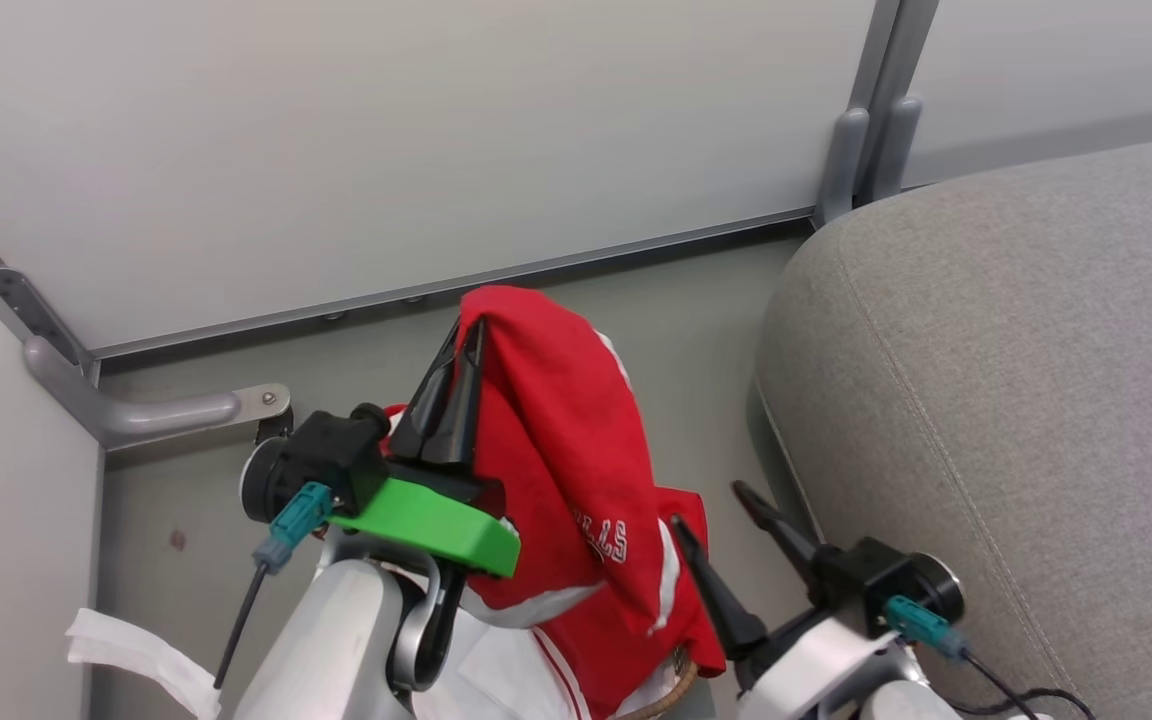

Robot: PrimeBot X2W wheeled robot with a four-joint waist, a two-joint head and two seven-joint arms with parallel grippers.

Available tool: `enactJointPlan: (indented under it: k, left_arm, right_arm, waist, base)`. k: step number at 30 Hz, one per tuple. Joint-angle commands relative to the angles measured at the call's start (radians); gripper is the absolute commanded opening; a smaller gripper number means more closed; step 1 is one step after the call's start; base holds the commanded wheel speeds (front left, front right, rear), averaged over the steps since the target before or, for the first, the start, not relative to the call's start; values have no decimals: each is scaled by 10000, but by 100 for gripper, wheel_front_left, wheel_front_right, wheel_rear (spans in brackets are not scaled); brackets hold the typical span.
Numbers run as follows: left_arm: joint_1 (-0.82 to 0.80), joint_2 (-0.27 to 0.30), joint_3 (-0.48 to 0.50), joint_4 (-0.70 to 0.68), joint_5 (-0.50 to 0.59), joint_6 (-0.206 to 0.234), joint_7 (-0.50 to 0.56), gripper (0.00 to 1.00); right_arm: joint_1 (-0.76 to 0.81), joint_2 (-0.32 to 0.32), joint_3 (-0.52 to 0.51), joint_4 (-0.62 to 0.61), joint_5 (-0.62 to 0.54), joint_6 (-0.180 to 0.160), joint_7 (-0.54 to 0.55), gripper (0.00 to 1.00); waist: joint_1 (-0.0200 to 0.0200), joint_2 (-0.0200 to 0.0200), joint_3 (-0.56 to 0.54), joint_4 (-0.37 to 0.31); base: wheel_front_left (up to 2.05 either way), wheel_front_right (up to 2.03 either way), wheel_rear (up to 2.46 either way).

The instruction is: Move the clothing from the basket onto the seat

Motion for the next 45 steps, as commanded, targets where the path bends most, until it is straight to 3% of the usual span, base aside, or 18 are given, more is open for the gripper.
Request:
enactJointPlan:
  k: [1, 8, 16, 25, 36, 37, 38, 39, 40, 45]
  left_arm:
    - [-88, 25, -75, -76, 3, 79, -9, 0]
    - [-153, 27, -556, -108, -190, 195, -9, 0]
    - [-374, 27, -1219, -13, -449, 290, -9, 0]
    - [-631, 25, -1794, 8, -662, 371, -9, 0]
    - [-845, 25, -2652, -263, -1032, 443, -10, 0]
    - [-862, 25, -2689, -273, -1050, 463, -10, 0]
    - [-891, 25, -2737, -291, -1057, 488, -10, 0]
    - [-908, 25, -2768, -304, -1087, 503, -10, 0]
    - [-928, 25, -2799, -315, -1108, 513, -10, 0]
    - [-958, 25, -2740, -226, -1163, 578, -10, 0]
  right_arm:
    - [-211, -35, 239, 28, 1, -3, -48, 100]
    - [-1270, -35, 1469, 262, 207, -3, -48, 100]
    - [-2168, -32, 2097, 859, 450, -3, -48, 100]
    - [-2561, -37, 2162, 1364, 447, -3, -48, 100]
    - [-2483, -35, 1907, 2967, 181, -3, -48, 100]
    - [-2505, -38, 1909, 3080, 218, -5, -48, 96]
    - [-2547, -35, 1931, 3220, 275, -5, -48, 68]
    - [-2574, -35, 1939, 3303, 353, -3, -48, 18]
    - [-2595, -35, 1953, 3437, 401, -5, -48, 0]
    - [-2478, -39, 1637, 3483, 700, -5, -48, 0]
  waist:
    - [1, 0, -16, 67]
    - [1, 0, -13, 267]
    - [1, 0, 88, 611]
    - [1, 0, 189, 872]
    - [1, 0, 195, 1235]
    - [1, 0, 205, 1257]
    - [1, 0, 219, 1283]
    - [1, 0, 233, 1301]
    - [1, 0, 253, 1317]
    - [1, 0, 337, 1322]
  base:
    - [0, 0, 0]
    - [0, 0, 0]
    - [0, 0, 0]
    - [0, 0, 0]
    - [0, 0, 0]
    - [0, 0, 0]
    - [0, 0, 0]
    - [0, 0, 0]
    - [0, 0, 0]
    - [0, 0, 0]
